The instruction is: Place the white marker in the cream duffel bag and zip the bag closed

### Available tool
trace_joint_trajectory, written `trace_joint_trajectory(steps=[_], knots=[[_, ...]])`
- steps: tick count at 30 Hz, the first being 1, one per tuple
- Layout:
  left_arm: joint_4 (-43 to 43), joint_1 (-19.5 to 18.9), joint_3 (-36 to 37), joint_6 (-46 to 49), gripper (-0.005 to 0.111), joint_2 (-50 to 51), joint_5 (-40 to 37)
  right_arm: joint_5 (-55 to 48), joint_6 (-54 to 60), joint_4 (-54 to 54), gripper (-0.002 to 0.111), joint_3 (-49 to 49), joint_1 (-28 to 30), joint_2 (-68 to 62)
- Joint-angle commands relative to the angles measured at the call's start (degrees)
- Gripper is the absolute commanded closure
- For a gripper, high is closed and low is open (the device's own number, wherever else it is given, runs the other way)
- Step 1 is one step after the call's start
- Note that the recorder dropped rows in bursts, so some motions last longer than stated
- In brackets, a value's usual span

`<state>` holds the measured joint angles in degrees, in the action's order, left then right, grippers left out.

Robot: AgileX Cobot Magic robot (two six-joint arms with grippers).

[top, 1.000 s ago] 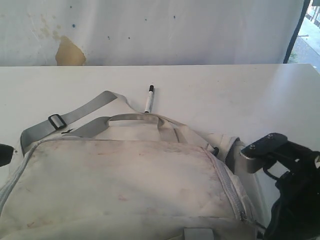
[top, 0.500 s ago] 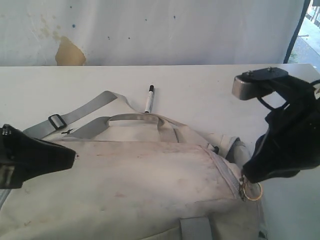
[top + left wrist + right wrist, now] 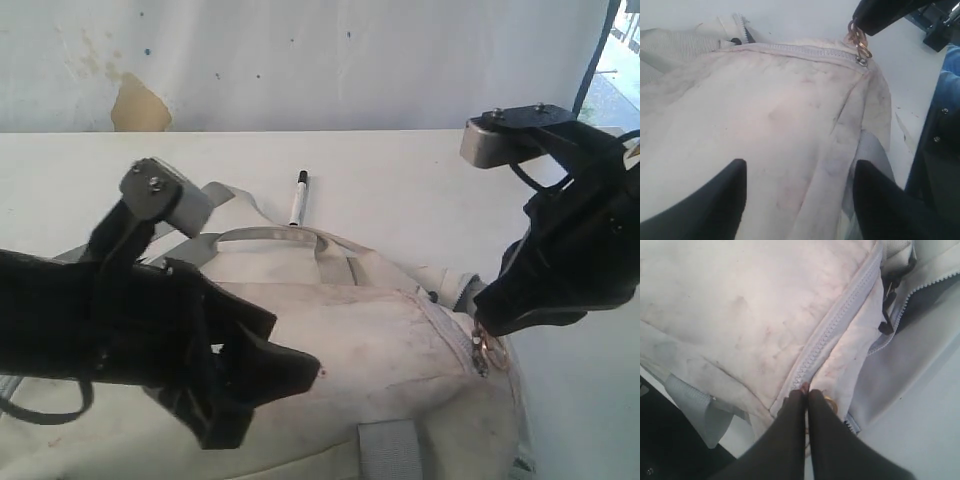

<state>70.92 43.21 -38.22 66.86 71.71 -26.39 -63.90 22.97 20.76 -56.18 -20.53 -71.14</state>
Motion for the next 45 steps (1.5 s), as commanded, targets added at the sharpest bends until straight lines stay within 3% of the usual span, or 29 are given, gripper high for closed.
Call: trace_joint_trajectory(steps=[1, 6, 16, 18, 21, 22, 23, 29, 40, 45], knots=[[4.36, 5.76, -2.02, 1.29, 0.041, 5.28, 5.69, 1.52, -0.26, 0.4, 0.108, -0.56, -0.08, 0.03], [8.32, 11.68, -6.85, 11.29, 0.041, 11.92, 8.32, 2.83, -0.26, 0.4, 0.108, -0.56, -0.08, 0.03], [11.27, 12.48, -10.54, 11.79, 0.043, 20.57, 7.53, 6.15, -0.26, 0.81, 0.108, -0.56, -0.08, 0.03], [11.83, 12.48, -10.54, 11.79, 0.051, 21.05, 7.43, 6.16, -0.26, 0.81, 0.108, -0.45, -0.08, 0.03], [11.98, 12.48, -10.54, 11.79, 0.083, 20.94, 7.13, 6.27, -0.81, 0.81, 0.108, -0.45, -0.08, -0.07], [11.98, 12.48, -10.54, 11.79, 0.1, 20.94, 6.55, 6.27, -1.38, 0.81, 0.108, -0.45, -0.08, -0.14], [11.98, 12.48, -10.54, 12.04, 0.106, 20.94, 6.29, 6.41, -1.99, 0.81, 0.108, -0.45, -0.08, -0.26], [12.03, 12.38, -10.54, 12.63, 0.107, 20.94, 2.79, 9.31, -7.26, -0.42, 0.108, -0.45, -0.08, -2.82], [10.68, 12.38, -10.54, 12.63, 0.107, 20.94, -3.0, 28.22, -11.15, -1.24, 0.108, -0.45, 0.05, -6.35], [7.81, 12.38, -10.54, 12.38, 0.107, 20.94, 0.52, 23.1, -13.07, -0.97, 0.108, -0.45, 0.05, -8.3]])
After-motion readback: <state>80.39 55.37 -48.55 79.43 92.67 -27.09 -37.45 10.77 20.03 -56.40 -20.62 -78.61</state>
